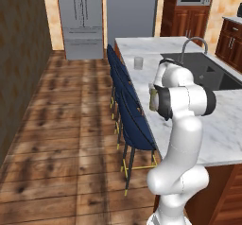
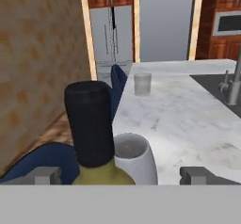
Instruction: There is a wine glass and glass cup on the dining counter. Place the wine bottle next to the wine glass and the juice bottle next to the glass cup.
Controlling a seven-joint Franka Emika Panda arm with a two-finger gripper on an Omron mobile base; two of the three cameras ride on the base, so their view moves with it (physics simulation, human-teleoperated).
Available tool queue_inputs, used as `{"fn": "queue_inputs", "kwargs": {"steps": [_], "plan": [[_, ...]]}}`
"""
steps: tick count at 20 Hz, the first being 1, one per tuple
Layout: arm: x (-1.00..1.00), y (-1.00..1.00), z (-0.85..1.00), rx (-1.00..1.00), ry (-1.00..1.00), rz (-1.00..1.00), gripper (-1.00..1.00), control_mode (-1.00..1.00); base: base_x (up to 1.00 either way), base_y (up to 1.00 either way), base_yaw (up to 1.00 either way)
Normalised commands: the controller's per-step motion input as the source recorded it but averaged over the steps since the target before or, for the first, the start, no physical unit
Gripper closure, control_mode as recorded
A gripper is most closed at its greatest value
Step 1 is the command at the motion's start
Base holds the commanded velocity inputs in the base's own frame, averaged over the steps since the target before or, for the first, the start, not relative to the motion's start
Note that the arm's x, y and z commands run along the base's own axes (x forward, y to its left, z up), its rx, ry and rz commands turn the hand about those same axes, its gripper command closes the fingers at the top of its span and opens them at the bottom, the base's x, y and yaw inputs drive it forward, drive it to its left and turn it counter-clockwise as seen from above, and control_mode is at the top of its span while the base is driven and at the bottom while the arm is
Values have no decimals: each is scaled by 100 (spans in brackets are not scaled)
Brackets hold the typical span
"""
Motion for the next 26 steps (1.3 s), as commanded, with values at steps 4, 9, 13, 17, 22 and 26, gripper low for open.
{"fn": "queue_inputs", "kwargs": {"steps": [4,9,13,17,22,26], "plan": [[-22,-7,0,0,0,-14,-100,-100,0,0,0],[-34,-2,0,0,1,-17,-100,-100,0,0,0],[-38,0,3,2,12,-13,-100,-100,0,0,0],[-38,1,14,5,25,-12,-100,-100,0,0,0],[-40,2,20,2,16,-6,-100,-100,0,0,0],[-37,0,34,0,1,-2,-100,-100,0,0,0]]}}
